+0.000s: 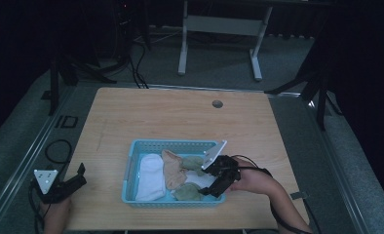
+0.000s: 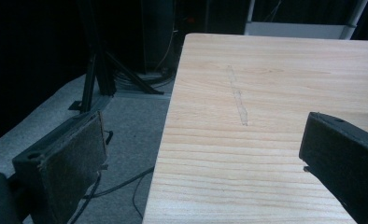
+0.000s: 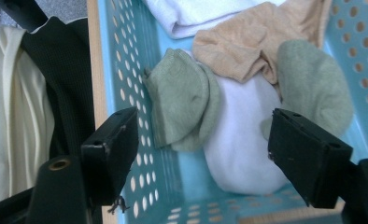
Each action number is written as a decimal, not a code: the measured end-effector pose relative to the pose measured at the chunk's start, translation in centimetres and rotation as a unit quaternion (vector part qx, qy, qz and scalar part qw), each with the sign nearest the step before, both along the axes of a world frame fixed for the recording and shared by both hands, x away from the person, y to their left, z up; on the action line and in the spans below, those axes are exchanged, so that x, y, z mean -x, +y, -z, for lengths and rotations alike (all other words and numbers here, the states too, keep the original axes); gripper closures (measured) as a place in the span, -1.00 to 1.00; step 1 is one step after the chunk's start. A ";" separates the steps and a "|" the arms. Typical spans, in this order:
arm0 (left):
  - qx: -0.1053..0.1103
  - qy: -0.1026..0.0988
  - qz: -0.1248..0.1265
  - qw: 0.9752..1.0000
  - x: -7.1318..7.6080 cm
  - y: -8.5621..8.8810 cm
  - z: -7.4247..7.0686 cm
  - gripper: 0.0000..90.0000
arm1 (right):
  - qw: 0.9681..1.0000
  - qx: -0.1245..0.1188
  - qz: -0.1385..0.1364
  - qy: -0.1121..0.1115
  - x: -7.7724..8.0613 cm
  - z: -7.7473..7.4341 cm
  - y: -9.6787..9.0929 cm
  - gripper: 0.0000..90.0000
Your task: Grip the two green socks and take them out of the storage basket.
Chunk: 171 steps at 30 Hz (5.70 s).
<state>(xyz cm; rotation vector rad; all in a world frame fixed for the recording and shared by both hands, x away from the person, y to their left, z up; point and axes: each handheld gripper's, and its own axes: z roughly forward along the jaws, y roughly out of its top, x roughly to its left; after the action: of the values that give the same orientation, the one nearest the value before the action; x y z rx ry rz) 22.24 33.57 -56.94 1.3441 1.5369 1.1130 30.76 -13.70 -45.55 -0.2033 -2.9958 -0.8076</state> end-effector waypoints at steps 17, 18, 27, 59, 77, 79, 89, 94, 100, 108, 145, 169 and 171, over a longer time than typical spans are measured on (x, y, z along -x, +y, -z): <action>0.001 0.000 0.000 1.000 0.0 0.0 0.0 -0.99 | 0.999 0.050 -0.018 0.011 -0.5 3.2 3.0 0.00; 0.001 0.000 0.000 1.000 0.0 0.0 0.0 -0.99 | 0.998 0.053 -0.019 0.011 -0.5 3.3 3.1 0.02; 0.001 -0.001 -0.001 1.000 0.0 0.0 0.0 -0.99 | 0.997 0.065 -0.024 0.015 -0.7 4.0 3.8 0.18; 0.000 0.000 -0.004 1.000 0.0 0.0 0.0 -0.99 | 0.994 0.074 -0.067 -0.048 0.2 0.5 4.2 0.84; 0.000 0.001 -0.006 1.000 0.0 0.0 0.0 -0.99 | 0.993 0.059 -0.063 -0.075 0.0 -3.3 3.6 0.85; 0.000 0.002 -0.005 1.000 0.0 0.0 0.0 -0.99 | 0.993 0.057 -0.061 -0.080 0.0 -3.7 3.4 0.85; 0.000 0.001 -0.005 1.000 0.0 0.0 0.0 -0.99 | 0.993 0.036 -0.047 -0.104 -0.3 -6.0 2.7 0.85; 0.000 0.001 -0.005 1.000 0.0 0.0 0.0 -0.99 | 0.993 0.016 -0.039 -0.114 -0.4 -7.6 2.0 0.85; 0.000 0.001 -0.005 1.000 0.0 0.0 0.0 -0.99 | 0.992 0.008 -0.024 -0.125 -0.5 -8.8 0.9 0.85; 0.000 0.002 -0.006 1.000 0.0 0.0 0.0 -0.99 | 0.991 0.004 0.002 -0.135 -0.7 -9.6 -1.0 0.85; -0.001 0.003 -0.006 1.000 0.0 0.0 0.0 -0.99 | 0.984 -0.012 0.152 -0.089 -0.5 -5.0 -14.6 0.85; -0.001 0.003 -0.006 1.000 0.0 0.0 0.0 -0.99 | 0.979 0.004 0.206 0.004 -0.5 5.8 -17.0 0.84; -0.001 0.003 -0.006 1.000 0.0 0.0 0.0 -0.99 | 0.977 0.002 0.215 0.010 -0.7 6.2 -17.2 0.83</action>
<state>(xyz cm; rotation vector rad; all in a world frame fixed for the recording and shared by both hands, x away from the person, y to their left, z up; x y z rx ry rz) 22.29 33.56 -56.93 1.3427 1.5507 1.1174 31.43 -30.95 -51.72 -0.8771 -2.9707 -0.8167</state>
